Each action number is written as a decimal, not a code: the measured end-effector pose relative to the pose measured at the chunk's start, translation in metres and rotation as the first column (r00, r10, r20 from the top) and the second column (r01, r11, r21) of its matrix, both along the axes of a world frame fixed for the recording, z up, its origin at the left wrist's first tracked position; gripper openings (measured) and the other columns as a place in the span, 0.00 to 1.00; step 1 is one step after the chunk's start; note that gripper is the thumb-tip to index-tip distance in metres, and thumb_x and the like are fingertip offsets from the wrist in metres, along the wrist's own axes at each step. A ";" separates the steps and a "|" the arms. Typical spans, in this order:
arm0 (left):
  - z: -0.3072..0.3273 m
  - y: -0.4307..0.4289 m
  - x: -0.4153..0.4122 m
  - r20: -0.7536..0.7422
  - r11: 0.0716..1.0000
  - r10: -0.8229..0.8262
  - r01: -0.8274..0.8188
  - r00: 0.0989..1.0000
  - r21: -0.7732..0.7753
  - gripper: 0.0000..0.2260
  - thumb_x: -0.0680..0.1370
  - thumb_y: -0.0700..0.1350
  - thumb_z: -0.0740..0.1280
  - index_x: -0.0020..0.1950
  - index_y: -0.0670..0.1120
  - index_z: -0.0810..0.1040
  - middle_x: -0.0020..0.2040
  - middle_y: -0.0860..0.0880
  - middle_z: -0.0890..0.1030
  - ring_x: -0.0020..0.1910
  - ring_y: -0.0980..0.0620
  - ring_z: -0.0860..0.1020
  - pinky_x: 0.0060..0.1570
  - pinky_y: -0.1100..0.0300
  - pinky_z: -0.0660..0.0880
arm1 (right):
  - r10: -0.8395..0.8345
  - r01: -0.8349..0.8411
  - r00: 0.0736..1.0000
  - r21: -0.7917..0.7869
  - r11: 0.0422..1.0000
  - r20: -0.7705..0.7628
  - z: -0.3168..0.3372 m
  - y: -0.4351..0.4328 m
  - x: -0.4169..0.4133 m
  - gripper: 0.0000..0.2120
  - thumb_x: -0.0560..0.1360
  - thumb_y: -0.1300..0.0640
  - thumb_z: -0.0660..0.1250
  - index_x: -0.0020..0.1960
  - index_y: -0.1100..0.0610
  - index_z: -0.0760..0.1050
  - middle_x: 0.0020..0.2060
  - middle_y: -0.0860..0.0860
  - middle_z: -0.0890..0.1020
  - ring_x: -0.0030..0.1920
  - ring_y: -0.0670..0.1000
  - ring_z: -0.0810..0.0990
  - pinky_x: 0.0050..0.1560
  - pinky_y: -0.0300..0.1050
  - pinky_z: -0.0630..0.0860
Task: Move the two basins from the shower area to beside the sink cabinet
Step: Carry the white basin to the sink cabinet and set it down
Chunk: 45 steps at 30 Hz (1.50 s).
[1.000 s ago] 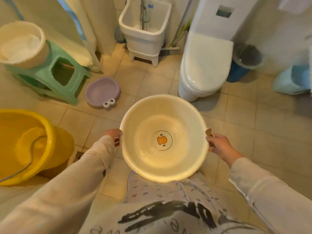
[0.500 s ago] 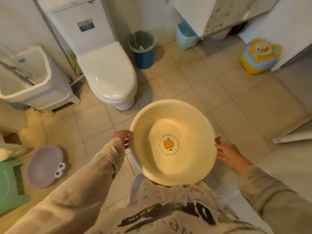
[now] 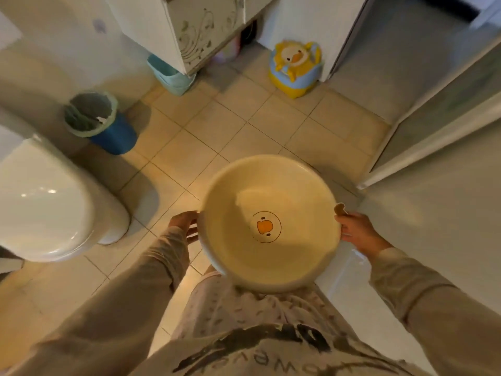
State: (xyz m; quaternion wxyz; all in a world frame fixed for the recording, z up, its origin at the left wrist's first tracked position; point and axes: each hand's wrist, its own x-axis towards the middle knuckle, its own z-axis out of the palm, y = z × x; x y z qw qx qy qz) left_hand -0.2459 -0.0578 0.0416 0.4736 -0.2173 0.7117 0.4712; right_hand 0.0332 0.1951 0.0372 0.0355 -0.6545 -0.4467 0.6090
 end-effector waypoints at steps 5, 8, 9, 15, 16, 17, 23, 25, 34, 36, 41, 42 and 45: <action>0.000 0.079 -0.021 -0.005 0.994 -0.109 0.109 0.994 0.012 0.07 0.76 0.39 0.63 0.38 0.45 0.75 0.39 0.49 0.77 0.37 0.49 0.74 0.38 0.58 0.72 | -0.083 0.083 0.997 -0.008 0.996 0.004 -0.001 0.049 0.004 0.19 0.75 0.63 0.64 0.66 0.64 0.71 0.51 0.61 0.77 0.50 0.59 0.77 0.49 0.51 0.75; -0.003 0.122 -0.040 -0.005 0.990 -0.139 0.139 0.990 0.002 0.07 0.75 0.39 0.63 0.37 0.46 0.76 0.39 0.49 0.76 0.37 0.49 0.74 0.38 0.57 0.72 | -0.124 0.124 0.992 -0.025 0.992 0.001 -0.001 0.077 -0.003 0.19 0.75 0.61 0.65 0.65 0.65 0.72 0.52 0.62 0.78 0.51 0.59 0.77 0.57 0.57 0.74; -0.005 0.136 -0.048 -0.001 0.989 -0.146 0.146 0.989 0.003 0.07 0.75 0.39 0.63 0.37 0.46 0.76 0.39 0.49 0.77 0.37 0.49 0.74 0.38 0.57 0.72 | -0.133 0.133 0.991 -0.028 0.991 -0.002 -0.001 0.088 -0.007 0.19 0.74 0.61 0.66 0.64 0.65 0.73 0.52 0.62 0.78 0.51 0.60 0.77 0.58 0.57 0.74; -0.013 0.228 -0.101 0.027 0.980 -0.200 0.201 0.979 -0.014 0.07 0.75 0.38 0.63 0.37 0.45 0.74 0.39 0.48 0.77 0.37 0.49 0.74 0.44 0.55 0.73 | -0.187 0.187 0.982 0.005 0.982 0.001 0.000 0.164 -0.052 0.20 0.74 0.63 0.65 0.65 0.66 0.72 0.54 0.64 0.78 0.52 0.59 0.77 0.60 0.57 0.73; -0.012 0.242 -0.110 0.032 0.979 -0.201 0.202 0.979 -0.014 0.07 0.75 0.38 0.63 0.37 0.44 0.74 0.39 0.48 0.76 0.37 0.49 0.74 0.42 0.56 0.73 | -0.201 0.200 0.980 0.010 0.980 0.013 0.002 0.177 -0.060 0.20 0.75 0.63 0.65 0.65 0.65 0.72 0.56 0.65 0.78 0.53 0.60 0.77 0.62 0.58 0.72; -0.011 0.256 -0.120 0.038 0.979 -0.201 0.202 0.979 -0.015 0.08 0.75 0.38 0.63 0.37 0.44 0.74 0.38 0.48 0.76 0.36 0.49 0.73 0.40 0.57 0.72 | -0.208 0.208 0.978 0.013 0.978 0.024 0.004 0.189 -0.069 0.20 0.75 0.62 0.65 0.65 0.65 0.72 0.58 0.66 0.78 0.55 0.61 0.77 0.63 0.59 0.71; -0.002 0.337 -0.169 0.027 0.973 -0.229 0.230 0.973 -0.024 0.09 0.76 0.38 0.62 0.36 0.44 0.73 0.38 0.48 0.75 0.35 0.49 0.72 0.46 0.53 0.72 | -0.243 0.243 0.969 0.025 0.970 0.031 0.010 0.254 -0.111 0.20 0.75 0.64 0.64 0.67 0.63 0.70 0.53 0.61 0.77 0.51 0.58 0.76 0.52 0.53 0.74; 0.000 0.357 -0.180 0.023 0.971 -0.237 0.237 0.971 -0.022 0.09 0.76 0.38 0.62 0.36 0.45 0.73 0.38 0.48 0.75 0.36 0.49 0.72 0.47 0.53 0.72 | -0.256 0.255 0.967 0.037 0.966 0.022 0.012 0.271 -0.121 0.21 0.75 0.64 0.64 0.68 0.63 0.69 0.54 0.61 0.77 0.51 0.58 0.76 0.49 0.51 0.74; -0.007 0.458 -0.209 0.027 0.977 -0.209 0.210 0.978 -0.030 0.09 0.77 0.38 0.61 0.37 0.44 0.74 0.38 0.47 0.75 0.35 0.49 0.73 0.37 0.56 0.72 | -0.173 0.172 0.984 0.036 0.984 0.037 0.003 0.407 -0.161 0.11 0.74 0.64 0.65 0.56 0.61 0.74 0.38 0.55 0.76 0.36 0.53 0.76 0.42 0.47 0.75; -0.011 0.478 -0.211 0.027 0.988 -0.147 0.148 0.989 -0.035 0.09 0.77 0.38 0.61 0.37 0.44 0.74 0.38 0.47 0.76 0.35 0.49 0.73 0.36 0.56 0.73 | -0.117 0.116 0.992 0.026 0.993 0.039 -0.001 0.448 -0.173 0.13 0.74 0.64 0.65 0.59 0.61 0.74 0.39 0.55 0.77 0.37 0.53 0.76 0.38 0.45 0.74; -0.017 0.521 -0.198 0.077 0.994 0.095 -0.090 0.992 -0.067 0.08 0.76 0.38 0.62 0.36 0.44 0.74 0.37 0.46 0.76 0.34 0.49 0.74 0.36 0.56 0.72 | 0.085 -0.085 0.995 -0.004 0.996 0.053 -0.006 0.547 -0.212 0.20 0.75 0.63 0.65 0.66 0.62 0.70 0.50 0.60 0.79 0.46 0.58 0.79 0.38 0.46 0.76; -0.017 0.528 -0.194 0.076 0.989 0.136 -0.131 0.988 -0.065 0.08 0.75 0.38 0.62 0.36 0.44 0.74 0.37 0.46 0.76 0.35 0.49 0.74 0.36 0.56 0.72 | 0.142 -0.141 0.988 -0.016 0.990 0.056 -0.005 0.566 -0.221 0.20 0.75 0.63 0.65 0.66 0.62 0.70 0.51 0.60 0.79 0.45 0.58 0.79 0.38 0.46 0.76; -0.016 0.548 -0.185 0.073 0.967 0.254 -0.252 0.965 -0.037 0.08 0.75 0.38 0.62 0.36 0.45 0.75 0.37 0.47 0.76 0.35 0.49 0.74 0.35 0.57 0.72 | 0.293 -0.292 0.953 -0.016 0.956 0.074 -0.005 0.620 -0.257 0.19 0.75 0.65 0.64 0.66 0.63 0.71 0.50 0.61 0.80 0.41 0.57 0.79 0.41 0.48 0.77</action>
